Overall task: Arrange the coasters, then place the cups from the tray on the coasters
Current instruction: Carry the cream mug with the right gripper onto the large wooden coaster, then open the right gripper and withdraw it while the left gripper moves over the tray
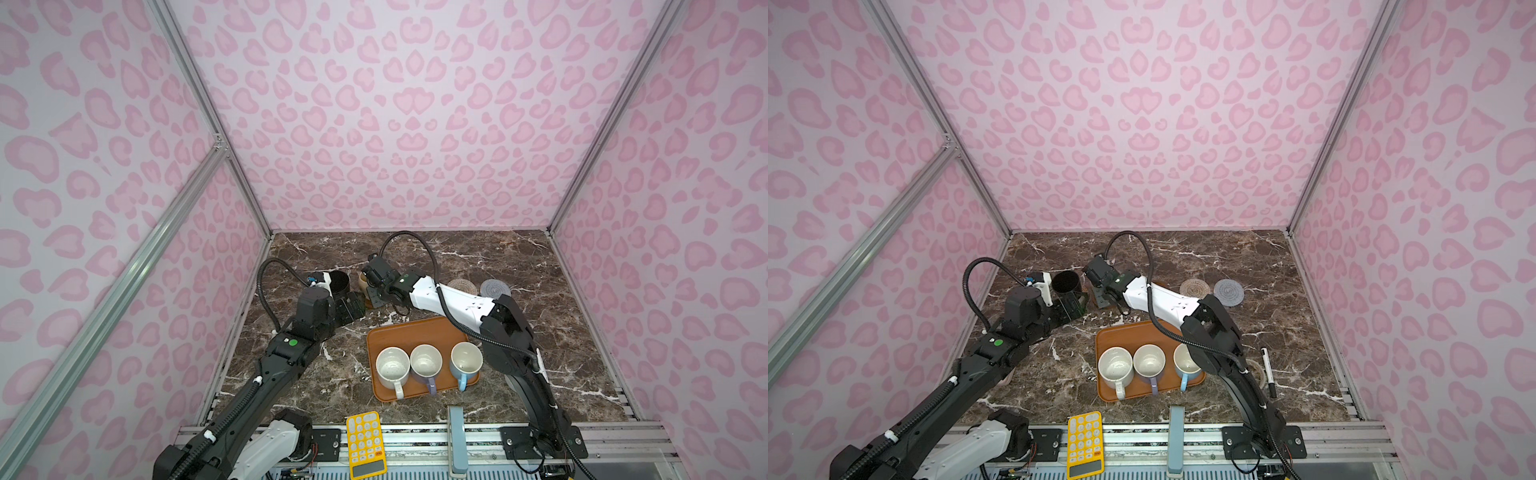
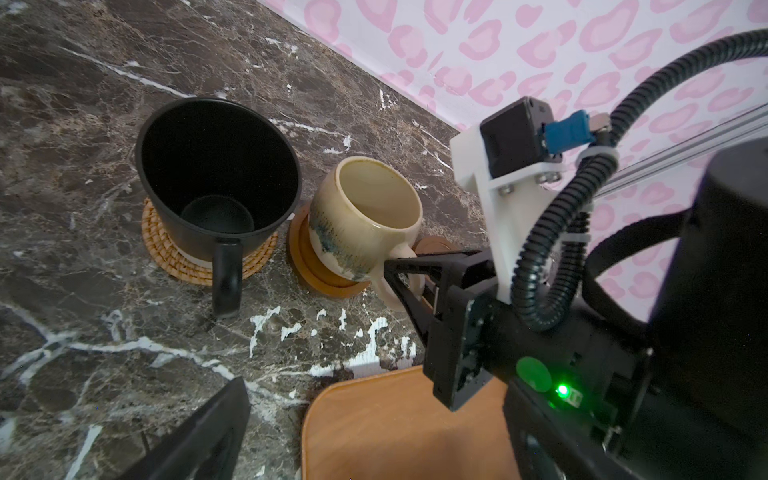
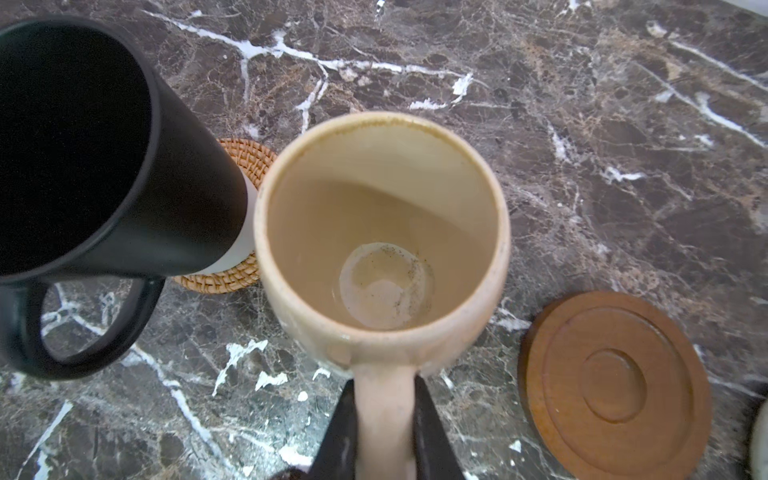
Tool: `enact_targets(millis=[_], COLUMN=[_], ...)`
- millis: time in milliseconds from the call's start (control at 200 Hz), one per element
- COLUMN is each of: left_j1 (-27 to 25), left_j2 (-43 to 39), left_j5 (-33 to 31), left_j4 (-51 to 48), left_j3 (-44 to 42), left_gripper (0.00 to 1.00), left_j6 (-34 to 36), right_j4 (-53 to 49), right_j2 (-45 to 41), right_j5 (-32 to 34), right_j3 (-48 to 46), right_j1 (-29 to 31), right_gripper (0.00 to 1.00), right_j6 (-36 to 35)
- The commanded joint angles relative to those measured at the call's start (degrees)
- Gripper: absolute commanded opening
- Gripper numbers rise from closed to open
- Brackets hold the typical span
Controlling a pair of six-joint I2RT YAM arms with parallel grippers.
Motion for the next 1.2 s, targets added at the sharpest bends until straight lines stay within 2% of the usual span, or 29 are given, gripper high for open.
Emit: enact_targets(millis=[0,85,180,395,625,785,920,1010,1195], left_j1=[0.02,0.03,0.06,0.04,0.00,0.02,-0.28,-1.33,-6.95], left_j2=[-0.63,-1.38,-2.48,-3.21,-5.46,-6.31,-8.22,-8.91,-7.10], left_j5=[0.84,0.70,0.67,0.94,0.62,0.73,1.92,2.74,2.40], left_j4=[1.70,1.08,1.07,0.83,-1.91,-4.28,-5.16,-5.65,-5.83], left_j3=[-0.33,-0.43,-1.07,-2.00,0.11,1.80,2.37,3.10,4.69], left_gripper=[0.97,0.97,0.97,0.97,0.97,0.97,0.97,0.97,0.97], left_j6=[-0.07,0.16,-0.15,-0.31,0.11,0.20,0.47,0.64,0.71], right_j4=[1.50,2.20,2.98,3.30,4.54,6.23,9.29,8.32,6.81], right_j2=[0.74,-0.18,-0.52,-0.59,-3.83,-9.95,-17.91,-23.08,-34.41], right_j5=[0.11,1.92,0.32,-0.01,-1.40,-0.79,0.70,2.82,6.56], right_j3=[-1.59,-3.46,-4.36,-5.21,-6.71,-11.60,-18.65,-22.14,-32.14], right_j1=[0.37,1.42,1.66,1.93,2.13,2.53,3.65,4.23,4.52], right_gripper=[0.00,0.00,0.00,0.34,0.58,0.71,0.90,0.92,0.96], right_j6=[2.23,3.19,4.42,6.63,7.08,7.29,7.16,7.29,7.46])
